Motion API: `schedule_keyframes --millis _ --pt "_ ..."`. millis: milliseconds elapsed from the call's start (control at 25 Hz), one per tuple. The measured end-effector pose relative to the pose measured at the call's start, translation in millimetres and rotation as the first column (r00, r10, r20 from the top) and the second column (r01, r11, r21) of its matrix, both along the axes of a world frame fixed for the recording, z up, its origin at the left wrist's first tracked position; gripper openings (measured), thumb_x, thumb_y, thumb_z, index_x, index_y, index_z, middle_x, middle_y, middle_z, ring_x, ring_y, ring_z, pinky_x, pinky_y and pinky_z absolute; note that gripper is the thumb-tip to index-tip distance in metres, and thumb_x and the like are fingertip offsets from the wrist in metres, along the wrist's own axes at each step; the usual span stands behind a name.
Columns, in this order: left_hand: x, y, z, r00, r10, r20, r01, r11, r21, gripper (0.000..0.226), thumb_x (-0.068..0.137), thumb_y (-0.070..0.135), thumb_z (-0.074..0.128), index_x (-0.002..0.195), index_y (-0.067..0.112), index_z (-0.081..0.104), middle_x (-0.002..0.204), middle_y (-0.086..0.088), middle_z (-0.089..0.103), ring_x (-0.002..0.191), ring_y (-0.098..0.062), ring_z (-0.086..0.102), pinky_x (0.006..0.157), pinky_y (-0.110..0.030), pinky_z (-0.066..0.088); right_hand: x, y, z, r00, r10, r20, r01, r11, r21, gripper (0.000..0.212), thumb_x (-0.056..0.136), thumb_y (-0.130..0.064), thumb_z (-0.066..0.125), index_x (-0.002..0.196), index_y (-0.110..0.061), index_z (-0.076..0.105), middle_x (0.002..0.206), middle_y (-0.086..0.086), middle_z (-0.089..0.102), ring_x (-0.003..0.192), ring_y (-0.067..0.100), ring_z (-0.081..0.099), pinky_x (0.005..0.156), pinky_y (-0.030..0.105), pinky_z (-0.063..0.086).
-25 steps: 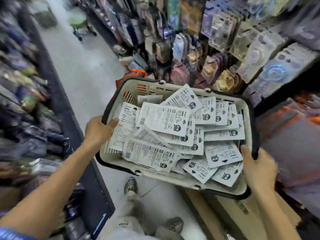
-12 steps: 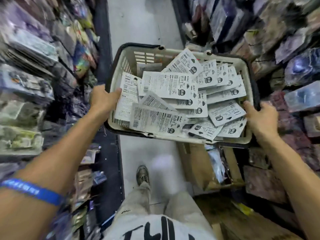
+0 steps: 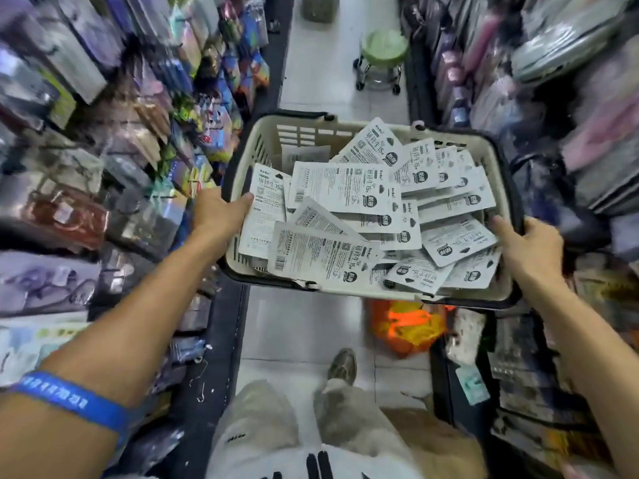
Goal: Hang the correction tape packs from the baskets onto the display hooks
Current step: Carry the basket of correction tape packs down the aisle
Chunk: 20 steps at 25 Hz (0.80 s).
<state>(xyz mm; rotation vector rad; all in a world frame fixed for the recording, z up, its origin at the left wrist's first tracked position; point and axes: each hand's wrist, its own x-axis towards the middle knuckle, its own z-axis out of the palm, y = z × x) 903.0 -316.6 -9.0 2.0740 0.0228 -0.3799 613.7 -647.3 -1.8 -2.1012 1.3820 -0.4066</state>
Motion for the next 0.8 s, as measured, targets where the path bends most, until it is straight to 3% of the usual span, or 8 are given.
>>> schedule_keyframes --millis 40,200,280,360,480,640,720,800 --pt "34 -30 6 1.0 0.016 0.0 -0.016 1.0 0.0 0.008 0.094 0.023 0.072 0.1 0.021 0.068 0.082 0.006 0.067 0.067 -0.007 0.062 0.053 -0.016 0.047 40 -34 7 1.0 0.012 -0.004 -0.012 1.0 0.001 0.049 0.097 -0.039 0.06 0.094 0.009 0.065 0.097 0.035 0.068 0.089 0.038 0.065 0.08 0.053 0.05" --pt "187 -146 17 0.999 0.047 -0.022 -0.047 0.999 0.021 0.023 0.091 0.025 0.074 0.108 0.01 0.073 0.102 -0.008 0.074 0.092 -0.024 0.07 0.079 -0.035 0.057 199 -155 25 1.0 0.029 -0.004 -0.029 1.0 -0.001 0.048 0.097 -0.04 0.06 0.088 0.007 0.066 0.081 0.027 0.065 0.076 0.026 0.057 0.068 0.045 0.046" --pt "267 -200 8 0.999 0.051 0.003 -0.052 0.999 0.018 0.018 0.09 0.026 0.075 0.101 0.013 0.073 0.105 -0.011 0.076 0.094 -0.026 0.071 0.086 -0.041 0.058 277 -211 21 0.999 0.033 0.004 -0.033 0.999 0.005 0.046 0.097 -0.039 0.061 0.086 0.006 0.067 0.073 0.021 0.058 0.075 0.024 0.055 0.064 0.039 0.038" --pt "345 -257 -2 1.0 0.019 0.021 -0.02 0.999 0.035 0.021 0.09 0.025 0.075 0.105 0.011 0.075 0.105 -0.014 0.076 0.096 -0.028 0.072 0.089 -0.044 0.059 351 -264 12 0.999 0.032 -0.005 -0.032 0.999 0.002 0.046 0.098 -0.038 0.061 0.087 0.007 0.065 0.075 0.02 0.057 0.075 0.026 0.054 0.066 0.043 0.04" --pt "481 -357 -7 1.0 -0.014 0.005 0.014 1.0 0.0 0.024 0.091 0.022 0.074 0.111 0.009 0.076 0.102 -0.011 0.075 0.09 -0.023 0.069 0.08 -0.035 0.056 482 -360 13 1.0 0.009 0.017 -0.009 1.0 0.029 0.047 0.098 -0.038 0.06 0.088 0.008 0.063 0.083 0.025 0.066 0.077 0.031 0.059 0.072 0.049 0.049" --pt "635 -486 3 1.0 -0.009 0.009 0.009 1.0 0.001 0.014 0.088 0.023 0.076 0.102 0.02 0.076 0.088 -0.003 0.071 0.07 -0.017 0.064 0.062 -0.019 0.048 633 -488 23 1.0 -0.004 -0.001 0.004 1.0 0.023 0.04 0.098 -0.036 0.061 0.087 0.002 0.066 0.08 0.021 0.064 0.076 0.026 0.056 0.067 0.043 0.043" --pt "712 -550 -6 1.0 -0.003 -0.007 0.003 1.0 0.005 0.01 0.087 0.025 0.077 0.096 0.02 0.074 0.087 -0.004 0.071 0.072 -0.016 0.064 0.065 -0.024 0.046 711 -553 11 1.0 0.012 0.001 -0.012 0.999 0.045 0.039 0.098 -0.036 0.061 0.096 0.002 0.069 0.087 0.02 0.067 0.083 0.025 0.06 0.07 0.039 0.044" --pt "792 -619 -24 1.0 0.024 -0.001 -0.024 0.999 0.031 0.011 0.087 0.025 0.077 0.096 0.019 0.075 0.089 -0.005 0.072 0.073 -0.016 0.064 0.066 -0.026 0.045 800 -629 -6 0.998 0.054 0.017 -0.055 0.997 0.062 0.039 0.098 -0.036 0.061 0.09 0.002 0.066 0.09 0.021 0.069 0.083 0.026 0.061 0.069 0.038 0.042"
